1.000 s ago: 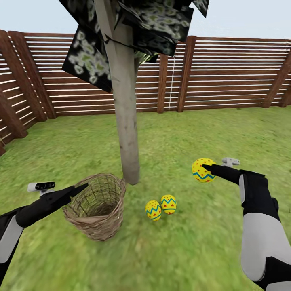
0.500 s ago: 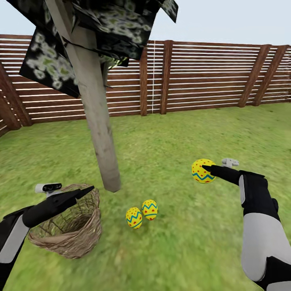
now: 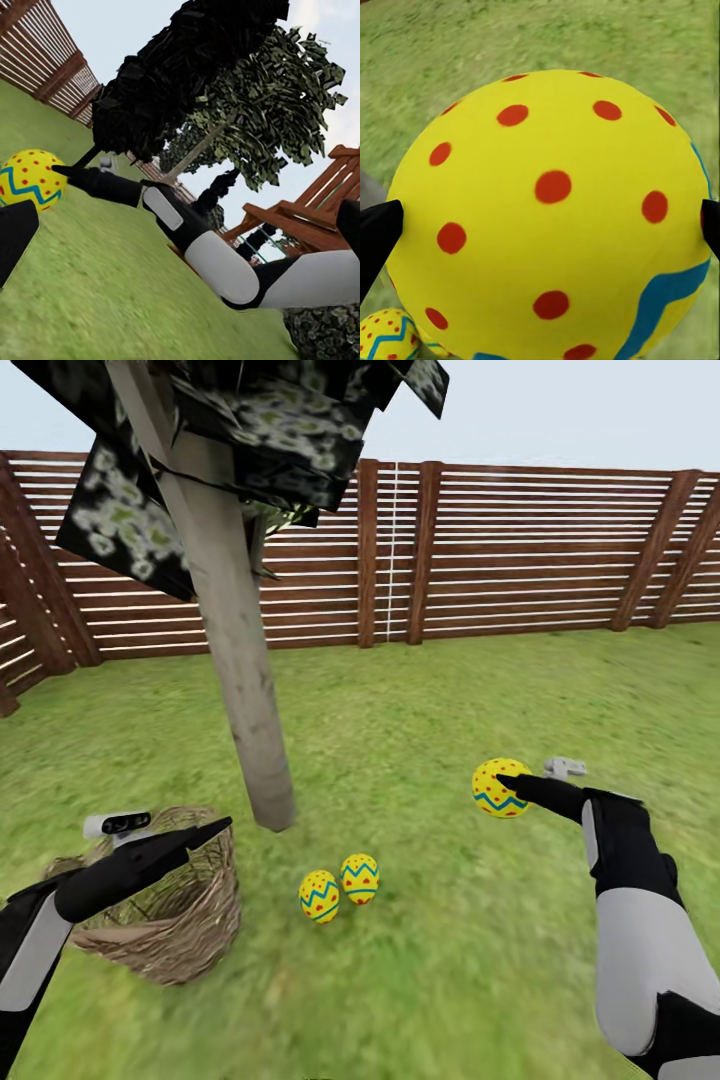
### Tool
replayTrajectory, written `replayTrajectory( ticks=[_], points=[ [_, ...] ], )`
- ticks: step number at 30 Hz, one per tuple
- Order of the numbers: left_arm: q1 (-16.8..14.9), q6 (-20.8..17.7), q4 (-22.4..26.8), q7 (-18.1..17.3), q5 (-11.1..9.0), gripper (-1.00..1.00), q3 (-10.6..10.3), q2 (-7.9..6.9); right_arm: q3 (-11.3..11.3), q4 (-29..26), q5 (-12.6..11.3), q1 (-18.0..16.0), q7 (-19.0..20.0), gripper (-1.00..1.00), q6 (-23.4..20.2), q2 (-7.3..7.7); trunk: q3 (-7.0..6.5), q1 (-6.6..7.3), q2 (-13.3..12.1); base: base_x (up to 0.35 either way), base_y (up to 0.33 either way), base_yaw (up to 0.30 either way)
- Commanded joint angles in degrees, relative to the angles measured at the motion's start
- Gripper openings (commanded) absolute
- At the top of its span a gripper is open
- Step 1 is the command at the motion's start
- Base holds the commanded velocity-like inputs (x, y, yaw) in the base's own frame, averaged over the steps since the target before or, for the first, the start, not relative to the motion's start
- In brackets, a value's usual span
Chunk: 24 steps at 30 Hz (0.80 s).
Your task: Take the three Easter eggs out of the wicker basket on the lawn in the garden, then place them on the lawn next to a single tree (choose any tree) so that all three eggs are next to the same tree and none are left in the basket.
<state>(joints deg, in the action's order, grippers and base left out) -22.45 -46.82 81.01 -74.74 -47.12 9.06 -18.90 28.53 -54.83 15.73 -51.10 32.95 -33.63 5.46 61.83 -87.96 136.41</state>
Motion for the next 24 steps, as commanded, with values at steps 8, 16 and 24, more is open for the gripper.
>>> replayTrajectory(
  ticks=[8, 16, 24],
  points=[
    [0.0, -0.5, 0.0, -0.2, -0.2, 1.00, -0.1, 0.07, -1.1, 2.5, 0.5, 0.0, -3.9, -1.00, 2.2, -0.10, 0.05, 0.01, 0.0, 0.031, -0.332, 0.293],
    [0.0, -0.6, 0.1, -0.6, -0.2, 1.00, 0.2, 3.40, -6.2, 9.0, 0.5, 0.0, -13.3, -1.00, 8.7, -1.83, 0.05, 0.01, 0.0, 0.222, -0.259, 0.293],
    [0.2, -0.6, 0.0, -8.2, -0.3, 1.00, 0.2, 4.25, -10.5, 15.1, 0.4, 0.0, -16.0, -1.00, 11.4, -2.02, 0.05, 0.01, 0.0, 0.178, -0.072, 0.293]
  ],
)
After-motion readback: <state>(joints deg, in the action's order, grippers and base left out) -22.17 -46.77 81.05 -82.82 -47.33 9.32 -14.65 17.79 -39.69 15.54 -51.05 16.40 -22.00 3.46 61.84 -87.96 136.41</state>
